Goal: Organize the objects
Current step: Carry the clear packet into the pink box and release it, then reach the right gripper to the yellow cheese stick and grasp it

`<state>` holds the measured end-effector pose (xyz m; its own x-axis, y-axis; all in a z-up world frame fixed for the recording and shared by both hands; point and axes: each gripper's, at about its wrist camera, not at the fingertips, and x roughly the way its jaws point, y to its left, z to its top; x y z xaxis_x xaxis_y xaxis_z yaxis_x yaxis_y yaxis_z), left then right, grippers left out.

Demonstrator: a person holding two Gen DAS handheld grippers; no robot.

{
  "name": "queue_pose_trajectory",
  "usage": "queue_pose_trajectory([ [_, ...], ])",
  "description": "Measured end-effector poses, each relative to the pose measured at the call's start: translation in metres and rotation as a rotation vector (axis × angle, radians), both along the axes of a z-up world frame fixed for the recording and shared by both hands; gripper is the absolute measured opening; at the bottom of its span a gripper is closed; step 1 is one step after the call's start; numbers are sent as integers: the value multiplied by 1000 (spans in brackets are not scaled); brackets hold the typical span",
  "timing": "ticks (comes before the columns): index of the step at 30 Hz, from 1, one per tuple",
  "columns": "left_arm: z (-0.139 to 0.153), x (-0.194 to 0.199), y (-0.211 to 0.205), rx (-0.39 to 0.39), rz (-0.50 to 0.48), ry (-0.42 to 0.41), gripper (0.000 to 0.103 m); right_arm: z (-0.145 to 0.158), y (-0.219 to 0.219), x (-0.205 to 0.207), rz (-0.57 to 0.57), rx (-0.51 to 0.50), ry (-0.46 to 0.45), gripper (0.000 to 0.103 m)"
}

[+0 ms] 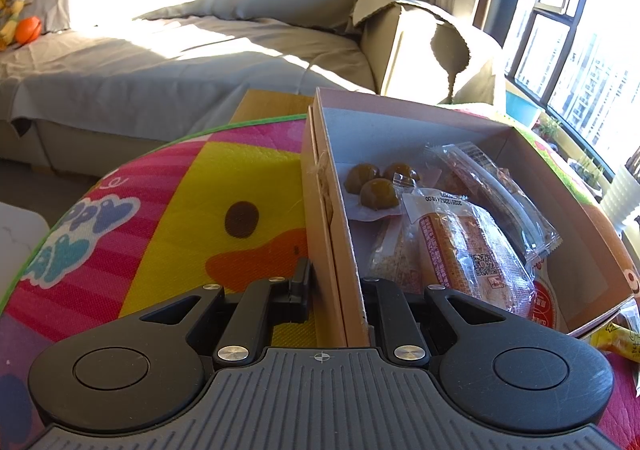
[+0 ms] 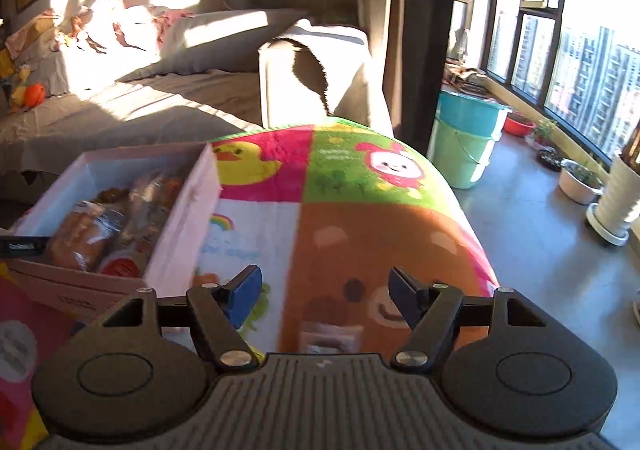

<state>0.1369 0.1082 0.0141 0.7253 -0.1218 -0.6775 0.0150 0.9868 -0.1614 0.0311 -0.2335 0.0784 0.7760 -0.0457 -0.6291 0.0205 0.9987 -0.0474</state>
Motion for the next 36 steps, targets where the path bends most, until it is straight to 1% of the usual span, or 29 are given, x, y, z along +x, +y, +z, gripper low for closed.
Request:
queue_pose_trajectory([
  [4, 0, 0, 0, 0, -1, 0, 16, -19, -34, -9, -133, -13, 51, 72],
  [7, 0, 0, 0, 0, -1, 0, 16, -28, -46, -12, -179, -2, 69, 72],
  [9, 0, 0, 0, 1, -1, 1, 16, -33, -46, -12, -183, -7, 81, 72],
  [14, 0, 0, 0, 0, -1, 0, 16, -40, -35, -14, -130, -45, 108, 74],
  [18, 0, 0, 0, -1, 0, 0, 16, -42, -27, -16, -87, -32, 136, 76],
  [22, 0, 0, 0, 0, -1, 1, 16, -47, -15, -21, -44, -53, 146, 80],
  [27, 0, 0, 0, 0, -1, 0, 16, -46, -4, -27, 12, -9, 170, 81],
  [32, 0, 0, 0, -1, -1, 1, 16, -41, 10, -32, 80, 10, 157, 81],
  [36, 0, 1, 0, 0, -1, 1, 16, -32, 19, -37, 118, 8, 127, 83],
])
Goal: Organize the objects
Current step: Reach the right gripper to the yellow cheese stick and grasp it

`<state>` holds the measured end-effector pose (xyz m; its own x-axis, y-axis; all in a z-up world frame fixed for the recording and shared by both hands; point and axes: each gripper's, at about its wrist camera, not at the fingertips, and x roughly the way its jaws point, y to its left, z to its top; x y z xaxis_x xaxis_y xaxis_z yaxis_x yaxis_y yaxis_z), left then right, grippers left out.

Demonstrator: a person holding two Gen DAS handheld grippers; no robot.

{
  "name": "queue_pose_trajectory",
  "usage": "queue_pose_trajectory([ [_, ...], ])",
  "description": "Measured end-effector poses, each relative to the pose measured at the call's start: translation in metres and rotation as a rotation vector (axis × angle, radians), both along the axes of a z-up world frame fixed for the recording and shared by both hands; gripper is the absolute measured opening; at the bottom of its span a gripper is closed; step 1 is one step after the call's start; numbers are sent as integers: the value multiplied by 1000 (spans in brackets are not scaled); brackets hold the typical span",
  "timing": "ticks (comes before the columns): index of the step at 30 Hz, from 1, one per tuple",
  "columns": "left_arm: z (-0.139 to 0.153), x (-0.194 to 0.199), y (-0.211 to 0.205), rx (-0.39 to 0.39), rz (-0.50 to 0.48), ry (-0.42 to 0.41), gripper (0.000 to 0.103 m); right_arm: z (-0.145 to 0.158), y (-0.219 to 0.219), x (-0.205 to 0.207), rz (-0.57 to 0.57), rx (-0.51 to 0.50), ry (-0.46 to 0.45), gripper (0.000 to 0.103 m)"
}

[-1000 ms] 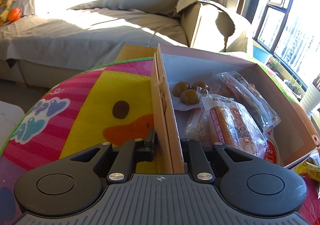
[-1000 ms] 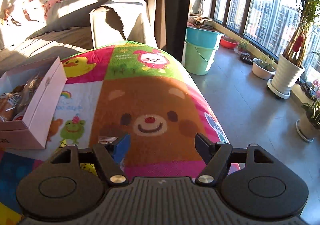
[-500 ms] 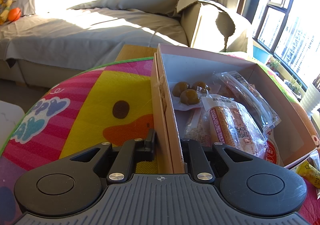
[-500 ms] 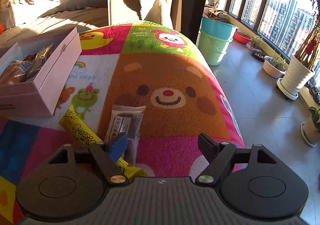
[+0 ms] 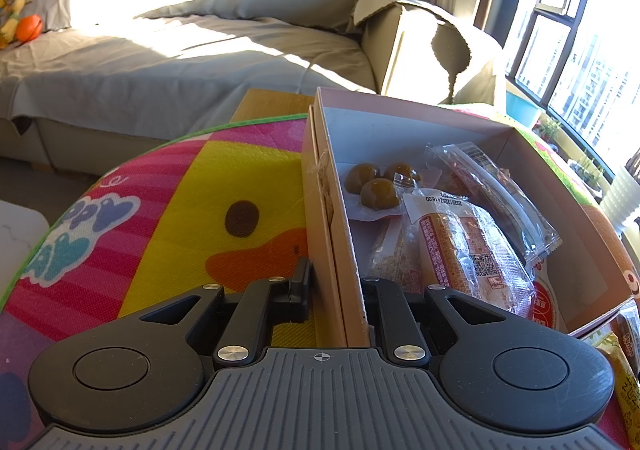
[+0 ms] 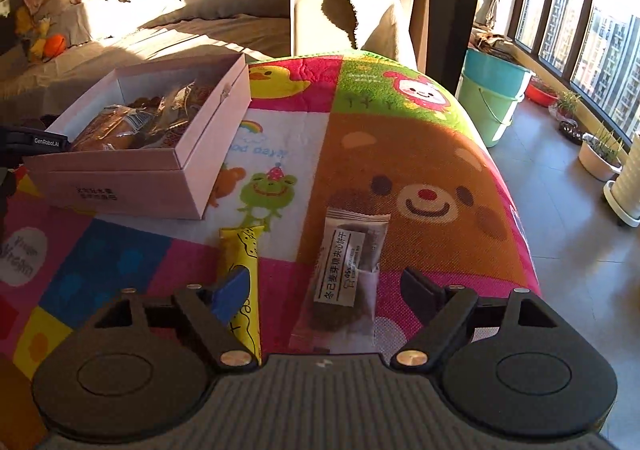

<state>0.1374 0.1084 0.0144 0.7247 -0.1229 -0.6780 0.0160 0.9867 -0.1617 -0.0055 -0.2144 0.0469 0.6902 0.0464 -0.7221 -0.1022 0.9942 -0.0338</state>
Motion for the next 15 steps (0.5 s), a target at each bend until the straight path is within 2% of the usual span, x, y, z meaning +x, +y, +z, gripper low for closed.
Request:
queue_pose_trajectory([
  [5, 0, 0, 0, 0, 0, 0, 16, 10, 3, -5, 10, 61, -11, 83],
  [8, 0, 0, 0, 0, 1, 0, 16, 7, 10, -9, 63, 139, 36, 83],
  [10, 0, 0, 0, 0, 0, 0, 16, 0, 19, -10, 89, 146, 58, 82],
  [12, 0, 0, 0, 1, 0, 0, 16, -9, 29, -10, 97, 128, 75, 75],
  [13, 0, 0, 0, 3, -1, 1, 16, -12, 32, -8, 101, 131, 90, 65],
  [14, 0, 1, 0, 5, -1, 2, 16, -16, 34, -8, 104, 134, 106, 60],
  [15, 0, 0, -1, 8, -3, 3, 16, -17, 38, -9, 104, 113, 92, 59],
])
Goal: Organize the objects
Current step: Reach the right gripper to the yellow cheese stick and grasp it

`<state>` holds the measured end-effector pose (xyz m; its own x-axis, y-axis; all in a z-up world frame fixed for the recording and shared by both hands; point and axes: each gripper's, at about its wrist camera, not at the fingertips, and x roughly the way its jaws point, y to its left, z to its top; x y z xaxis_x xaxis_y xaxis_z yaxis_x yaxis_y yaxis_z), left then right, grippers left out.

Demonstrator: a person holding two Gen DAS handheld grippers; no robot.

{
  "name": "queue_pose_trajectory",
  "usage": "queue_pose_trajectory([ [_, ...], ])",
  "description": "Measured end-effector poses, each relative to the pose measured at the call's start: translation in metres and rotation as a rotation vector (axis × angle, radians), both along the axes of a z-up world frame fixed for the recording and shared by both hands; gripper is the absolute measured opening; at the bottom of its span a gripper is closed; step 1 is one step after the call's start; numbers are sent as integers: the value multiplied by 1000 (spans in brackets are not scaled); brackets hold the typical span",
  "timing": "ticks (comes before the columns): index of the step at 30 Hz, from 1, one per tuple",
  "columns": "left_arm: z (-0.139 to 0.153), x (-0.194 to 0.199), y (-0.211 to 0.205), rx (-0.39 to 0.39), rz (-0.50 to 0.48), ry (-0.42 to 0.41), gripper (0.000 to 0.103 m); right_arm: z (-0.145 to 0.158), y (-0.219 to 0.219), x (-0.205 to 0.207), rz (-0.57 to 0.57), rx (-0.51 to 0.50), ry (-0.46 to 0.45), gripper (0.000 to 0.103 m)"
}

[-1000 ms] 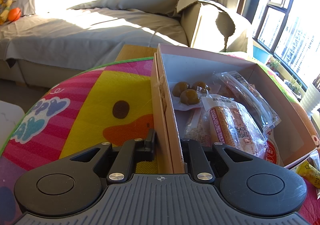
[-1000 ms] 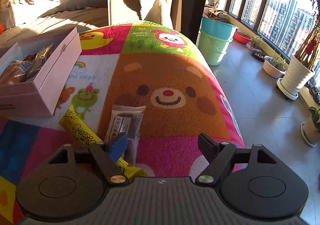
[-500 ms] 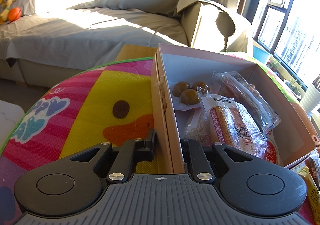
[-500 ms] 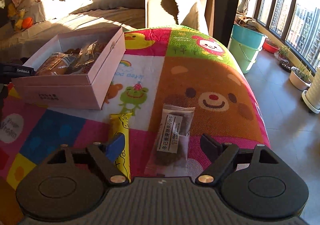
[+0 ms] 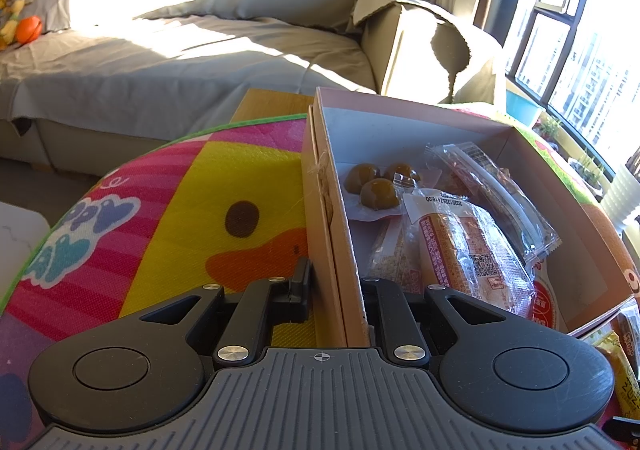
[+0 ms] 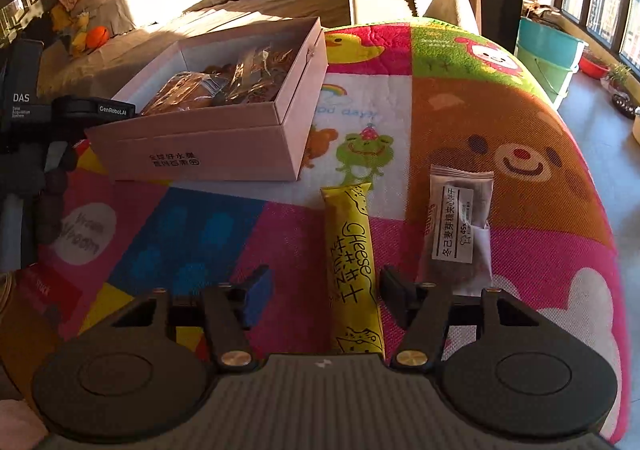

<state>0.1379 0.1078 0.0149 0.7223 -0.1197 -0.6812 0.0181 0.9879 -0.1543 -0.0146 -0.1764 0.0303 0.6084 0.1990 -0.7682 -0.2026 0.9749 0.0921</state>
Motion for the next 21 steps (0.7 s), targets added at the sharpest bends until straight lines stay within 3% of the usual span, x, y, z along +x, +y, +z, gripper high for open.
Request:
queue_pose_trajectory([
  [2, 1, 0, 0, -1, -1, 4, 16, 0, 4, 0, 8, -24, -6, 50],
  [12, 20, -8, 3, 5, 20, -50, 14, 0, 1, 1, -13, -47, -9, 33],
  [14, 24, -8, 1, 27, 12, -54, 13, 1, 1, 1, -7, -50, -6, 23],
  [21, 25, -6, 0, 40, 4, -52, 13, 6, 5, -4, 22, -38, 15, 21],
])
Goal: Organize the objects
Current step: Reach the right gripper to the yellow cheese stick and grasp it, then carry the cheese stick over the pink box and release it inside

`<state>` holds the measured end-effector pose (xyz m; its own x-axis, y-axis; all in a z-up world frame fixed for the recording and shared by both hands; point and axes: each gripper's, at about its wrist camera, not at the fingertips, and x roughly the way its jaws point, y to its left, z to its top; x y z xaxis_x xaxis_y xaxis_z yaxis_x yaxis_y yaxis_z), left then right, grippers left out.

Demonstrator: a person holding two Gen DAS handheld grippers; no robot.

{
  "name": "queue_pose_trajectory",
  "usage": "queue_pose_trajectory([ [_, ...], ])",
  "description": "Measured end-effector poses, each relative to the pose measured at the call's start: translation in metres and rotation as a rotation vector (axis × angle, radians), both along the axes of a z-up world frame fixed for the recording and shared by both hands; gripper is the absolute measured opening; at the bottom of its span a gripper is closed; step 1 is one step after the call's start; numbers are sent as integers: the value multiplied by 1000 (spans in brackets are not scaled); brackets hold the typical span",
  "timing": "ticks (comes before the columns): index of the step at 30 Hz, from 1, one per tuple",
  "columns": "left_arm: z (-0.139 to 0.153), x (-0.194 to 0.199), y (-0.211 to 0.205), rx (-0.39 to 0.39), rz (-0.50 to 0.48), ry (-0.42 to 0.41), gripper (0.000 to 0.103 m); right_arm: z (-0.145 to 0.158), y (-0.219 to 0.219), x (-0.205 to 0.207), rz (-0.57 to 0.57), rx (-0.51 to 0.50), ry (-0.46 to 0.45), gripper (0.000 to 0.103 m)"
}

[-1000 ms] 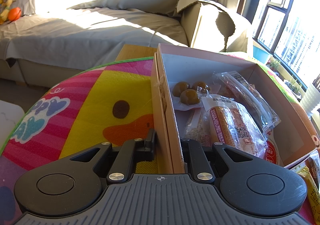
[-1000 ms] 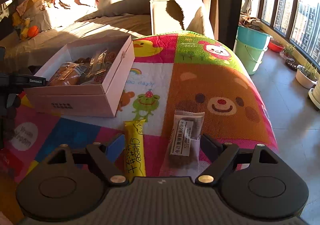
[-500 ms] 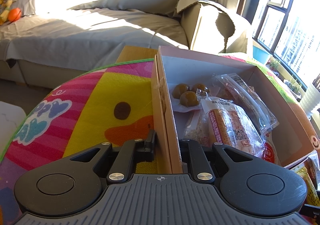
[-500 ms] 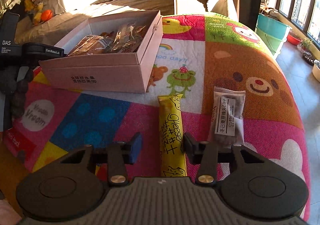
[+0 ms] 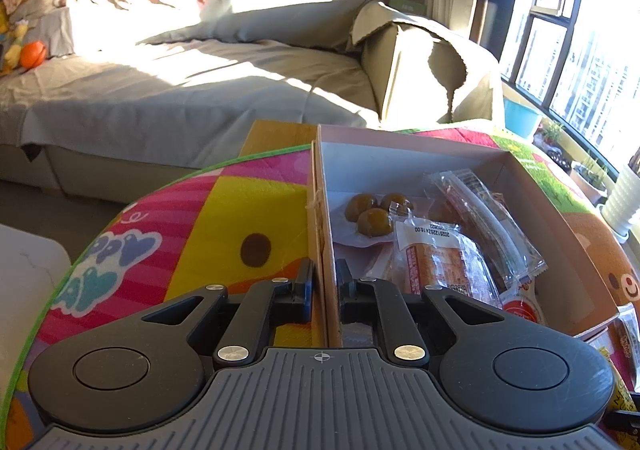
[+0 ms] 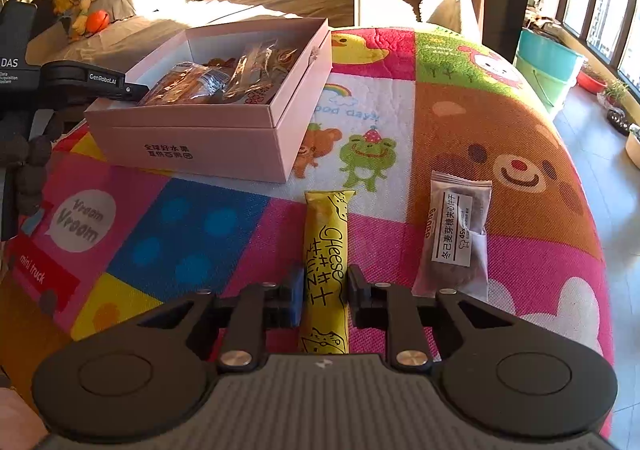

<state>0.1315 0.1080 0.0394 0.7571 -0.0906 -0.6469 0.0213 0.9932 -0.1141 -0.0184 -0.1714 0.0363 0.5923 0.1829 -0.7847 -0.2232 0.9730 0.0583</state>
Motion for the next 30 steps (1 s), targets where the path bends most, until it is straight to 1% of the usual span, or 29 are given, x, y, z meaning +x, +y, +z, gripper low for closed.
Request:
queue_pose_trajectory([
  [3, 0, 0, 1, -9, -1, -2, 13, 8, 1, -3, 15, 30, 19, 21],
  [6, -1, -1, 2, -20, 0, -7, 13, 27, 4, -7, 29, 49, -7, 21],
  [9, -2, -3, 3, -29, -2, -10, 14, 55, 10, -6, 45, 57, -89, 21],
  [13, -2, -4, 4, -36, -6, -13, 15, 91, 23, 7, 78, 84, -203, 21],
  [17, -2, -5, 5, -38, -6, -13, 15, 110, 41, 34, 97, 143, -276, 21],
  [20, -2, -7, 4, -41, -8, -13, 16, 112, 55, 64, 104, 203, -259, 21],
  [23, -1, -7, 4, -44, -8, -12, 16, 107, 71, 92, 112, 239, -226, 21],
  [27, 0, -9, 2, -35, -7, -13, 16, 99, 99, 125, 116, 205, -232, 21],
  [30, 0, -9, 1, -32, -3, -13, 16, 94, 117, 146, 138, 217, -201, 21],
])
